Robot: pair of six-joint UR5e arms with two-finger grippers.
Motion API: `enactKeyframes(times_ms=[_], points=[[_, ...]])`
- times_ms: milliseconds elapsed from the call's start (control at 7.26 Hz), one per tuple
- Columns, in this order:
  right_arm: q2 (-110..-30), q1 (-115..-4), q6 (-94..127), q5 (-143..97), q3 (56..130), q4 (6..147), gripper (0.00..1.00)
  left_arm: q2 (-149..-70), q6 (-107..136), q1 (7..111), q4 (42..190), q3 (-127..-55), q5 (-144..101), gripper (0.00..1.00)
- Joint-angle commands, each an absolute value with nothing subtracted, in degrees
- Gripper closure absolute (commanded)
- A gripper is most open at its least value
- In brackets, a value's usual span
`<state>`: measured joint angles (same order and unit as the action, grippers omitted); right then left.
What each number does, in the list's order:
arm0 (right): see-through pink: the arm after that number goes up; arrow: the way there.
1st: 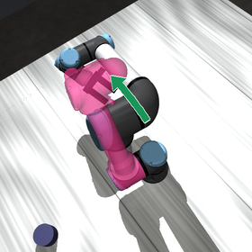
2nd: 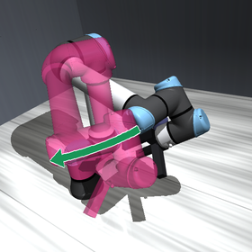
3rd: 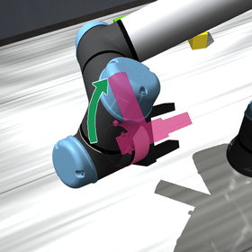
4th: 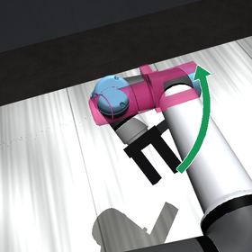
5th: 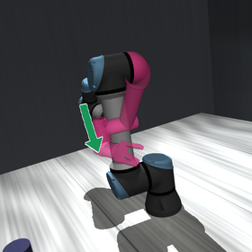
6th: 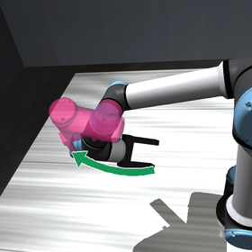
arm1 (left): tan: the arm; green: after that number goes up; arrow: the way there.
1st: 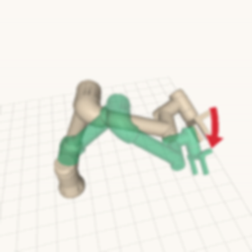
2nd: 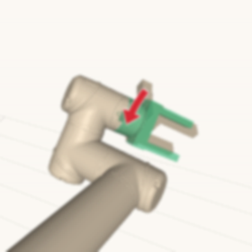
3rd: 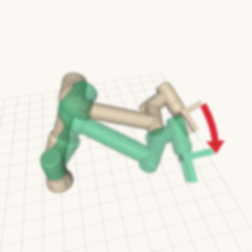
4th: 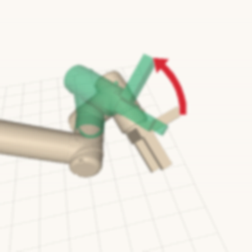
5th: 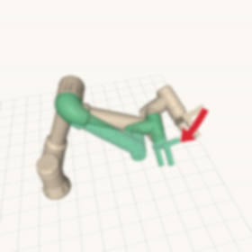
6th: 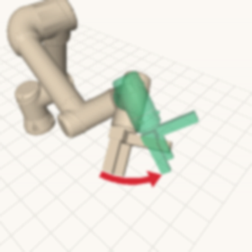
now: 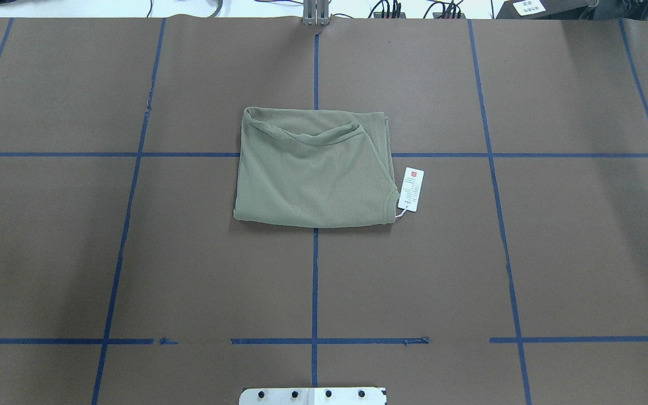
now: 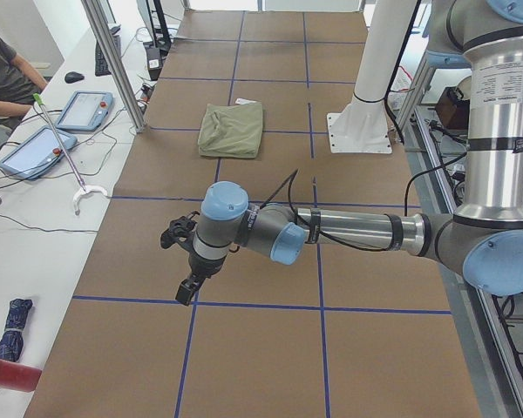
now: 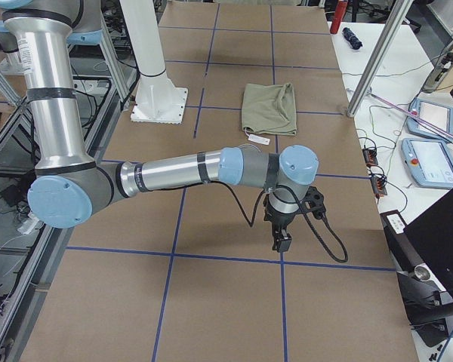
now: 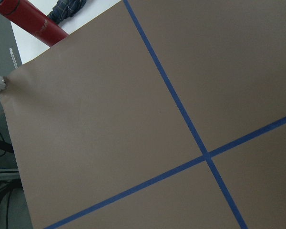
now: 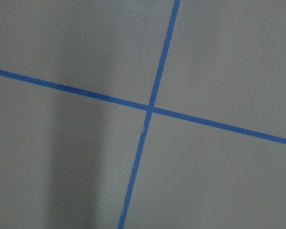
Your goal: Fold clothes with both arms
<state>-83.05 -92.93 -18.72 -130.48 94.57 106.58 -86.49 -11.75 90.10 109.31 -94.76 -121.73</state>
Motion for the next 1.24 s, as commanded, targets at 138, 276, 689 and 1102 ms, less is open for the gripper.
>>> enactKeyframes(times_ms=[138, 276, 689, 1102], points=[[-89.1, -93.16, -11.27, -131.39, 94.22, 104.07, 0.0, -86.49, -3.8, 90.09, 104.98, -91.22, -123.03, 0.0], [-91.12, -93.16, -10.12, -132.27, 93.17, 99.97, 0.0, -87.01, -3.78, 90.0, 100.16, -91.75, -129.57, 0.0], [-96.67, -93.16, 6.71, -132.71, 90.8, 79.42, 0.0, -87.1, -3.43, 90.0, 94.67, -96.41, -132.19, 0.0], [-94.92, -93.16, 9.84, -140.17, 93.5, 79.19, 0.0, -86.92, -3.52, 90.09, 94.66, -96.5, -132.19, 0.0]])
